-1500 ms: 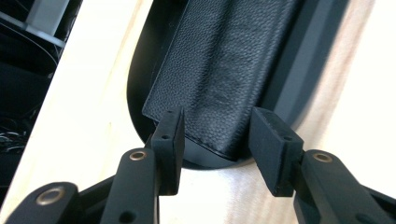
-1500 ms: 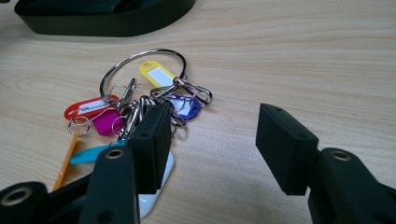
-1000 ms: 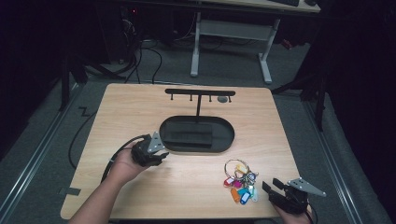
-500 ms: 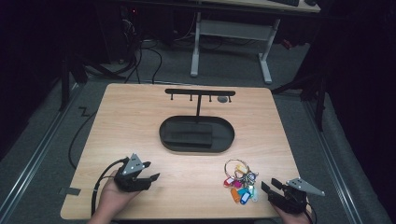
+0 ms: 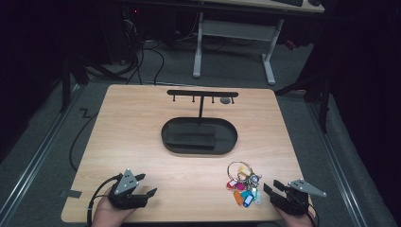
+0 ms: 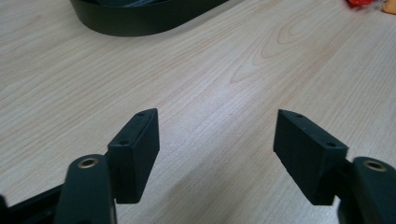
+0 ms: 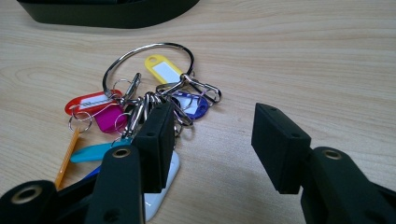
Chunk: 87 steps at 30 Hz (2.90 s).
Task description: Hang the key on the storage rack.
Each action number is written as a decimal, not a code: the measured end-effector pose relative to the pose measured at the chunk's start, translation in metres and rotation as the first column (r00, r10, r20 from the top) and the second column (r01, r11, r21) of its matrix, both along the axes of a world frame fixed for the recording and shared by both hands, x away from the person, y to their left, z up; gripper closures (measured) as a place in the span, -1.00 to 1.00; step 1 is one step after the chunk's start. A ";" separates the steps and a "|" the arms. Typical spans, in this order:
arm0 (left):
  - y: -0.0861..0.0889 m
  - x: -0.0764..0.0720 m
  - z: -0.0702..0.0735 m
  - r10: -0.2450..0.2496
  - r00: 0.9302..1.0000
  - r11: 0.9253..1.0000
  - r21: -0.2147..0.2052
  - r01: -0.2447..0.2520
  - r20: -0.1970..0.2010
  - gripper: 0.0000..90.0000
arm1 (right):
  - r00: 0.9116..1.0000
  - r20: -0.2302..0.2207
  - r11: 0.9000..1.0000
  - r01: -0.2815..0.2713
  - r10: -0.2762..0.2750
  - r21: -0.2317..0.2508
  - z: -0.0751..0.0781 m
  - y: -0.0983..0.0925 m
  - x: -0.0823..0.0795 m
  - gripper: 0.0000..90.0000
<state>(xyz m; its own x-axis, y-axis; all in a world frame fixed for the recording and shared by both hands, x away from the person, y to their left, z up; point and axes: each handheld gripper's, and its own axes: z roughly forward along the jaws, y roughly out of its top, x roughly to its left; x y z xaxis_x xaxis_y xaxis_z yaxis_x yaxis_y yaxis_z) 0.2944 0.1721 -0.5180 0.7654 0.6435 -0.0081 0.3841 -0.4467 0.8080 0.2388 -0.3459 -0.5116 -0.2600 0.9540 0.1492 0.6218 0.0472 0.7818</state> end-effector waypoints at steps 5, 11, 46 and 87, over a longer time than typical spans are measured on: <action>0.002 0.002 -0.002 0.003 1.000 1.000 -0.012 -0.003 -0.009 -0.30 | 1.000 -0.016 0.999 0.001 -0.002 -0.036 -0.002 0.004 0.003 0.11; 0.007 0.002 -0.003 -0.008 1.000 1.000 -0.020 0.008 -0.003 -0.30 | 1.000 -0.025 0.999 0.015 -0.016 -0.048 0.001 0.010 0.013 0.06; 0.004 0.007 -0.010 -0.046 0.999 0.998 0.033 0.047 -0.025 -0.32 | 0.940 -0.322 0.931 -0.215 0.115 -0.296 0.043 0.058 0.093 0.05; 0.010 -0.008 -0.008 -0.050 0.999 0.997 0.065 0.050 0.002 -0.32 | 0.747 -0.650 0.850 -0.427 0.138 -0.310 0.034 0.088 0.172 0.41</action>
<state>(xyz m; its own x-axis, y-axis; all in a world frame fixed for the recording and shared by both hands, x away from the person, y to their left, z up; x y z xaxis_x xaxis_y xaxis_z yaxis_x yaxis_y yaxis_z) 0.2863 0.1816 -0.5263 0.7966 0.6034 0.0355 0.3569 -0.5170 0.7781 0.4111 -0.2575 -0.4774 -0.5255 0.8505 -0.0233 0.8427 0.5241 0.1237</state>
